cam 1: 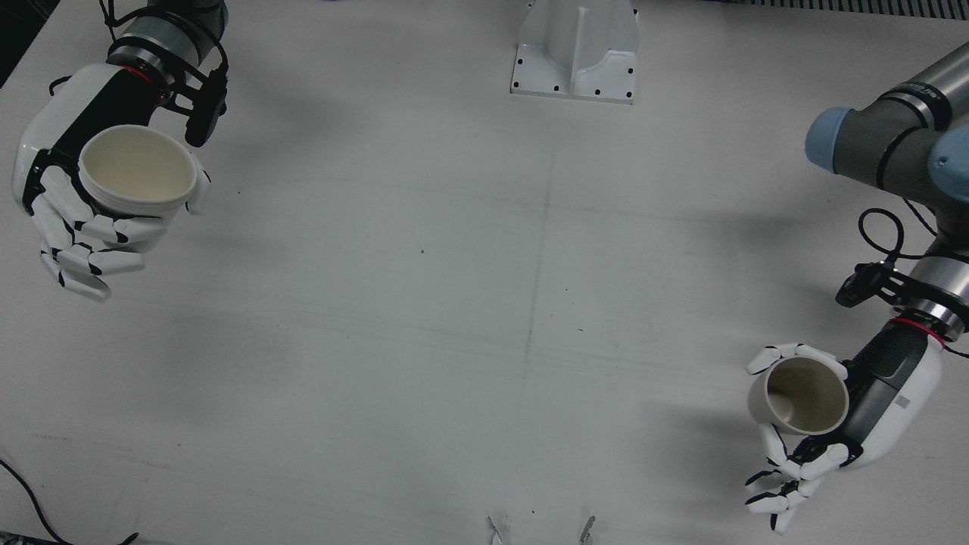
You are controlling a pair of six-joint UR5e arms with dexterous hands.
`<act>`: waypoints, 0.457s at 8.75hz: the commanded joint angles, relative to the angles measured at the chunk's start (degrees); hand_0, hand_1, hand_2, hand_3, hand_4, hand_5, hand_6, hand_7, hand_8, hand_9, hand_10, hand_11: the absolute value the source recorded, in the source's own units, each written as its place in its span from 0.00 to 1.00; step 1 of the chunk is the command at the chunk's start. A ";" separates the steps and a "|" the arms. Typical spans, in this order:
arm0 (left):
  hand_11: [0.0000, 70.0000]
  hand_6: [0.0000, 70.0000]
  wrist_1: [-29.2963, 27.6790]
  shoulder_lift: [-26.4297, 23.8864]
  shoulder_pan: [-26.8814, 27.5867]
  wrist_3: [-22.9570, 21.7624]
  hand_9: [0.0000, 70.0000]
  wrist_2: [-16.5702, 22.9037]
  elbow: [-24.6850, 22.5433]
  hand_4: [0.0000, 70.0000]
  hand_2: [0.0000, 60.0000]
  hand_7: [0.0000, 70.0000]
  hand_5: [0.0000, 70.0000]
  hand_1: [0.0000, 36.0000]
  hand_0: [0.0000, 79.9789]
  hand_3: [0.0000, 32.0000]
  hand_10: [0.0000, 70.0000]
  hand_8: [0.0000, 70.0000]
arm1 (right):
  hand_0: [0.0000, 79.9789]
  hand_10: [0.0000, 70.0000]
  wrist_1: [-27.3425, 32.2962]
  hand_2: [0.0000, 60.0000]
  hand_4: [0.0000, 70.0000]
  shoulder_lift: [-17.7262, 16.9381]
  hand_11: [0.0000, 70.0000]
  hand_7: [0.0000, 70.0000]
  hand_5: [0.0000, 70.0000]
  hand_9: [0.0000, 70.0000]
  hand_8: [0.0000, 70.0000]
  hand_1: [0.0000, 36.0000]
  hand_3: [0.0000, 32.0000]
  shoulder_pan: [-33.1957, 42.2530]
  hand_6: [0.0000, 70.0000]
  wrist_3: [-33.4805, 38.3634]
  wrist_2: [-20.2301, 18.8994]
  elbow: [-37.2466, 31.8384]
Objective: Pour water
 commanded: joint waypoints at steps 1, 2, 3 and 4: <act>0.23 0.03 -7.59 10.41 -3.99 -0.80 0.04 -1.96 0.91 0.34 1.00 0.33 1.00 1.00 0.70 0.00 0.12 0.00 | 0.73 0.33 0.82 1.00 0.56 -0.33 0.51 0.60 1.00 0.81 0.63 0.97 0.00 -0.88 0.63 21.74 3.22 -15.55; 0.23 0.03 -11.89 13.23 -5.12 -0.80 0.04 -2.93 3.79 0.35 1.00 0.33 1.00 1.00 0.69 0.00 0.12 0.00 | 0.71 0.34 0.91 1.00 0.57 -0.33 0.53 0.60 1.00 0.84 0.64 0.88 0.00 -1.66 0.62 22.20 3.13 -17.40; 0.22 0.03 -17.15 13.86 -5.56 -0.88 0.04 -5.29 9.30 0.35 1.00 0.33 1.00 1.00 0.68 0.00 0.12 0.00 | 0.70 0.35 0.91 1.00 0.57 -0.15 0.53 0.60 1.00 0.85 0.65 0.84 0.00 -3.67 0.62 23.16 3.65 -19.51; 0.22 0.03 -22.42 15.09 -5.57 -0.89 0.04 -7.14 13.71 0.36 1.00 0.33 1.00 1.00 0.68 0.00 0.12 0.00 | 0.70 0.34 0.91 1.00 0.56 -0.15 0.52 0.60 1.00 0.83 0.64 0.83 0.00 -4.47 0.62 23.34 4.27 -19.71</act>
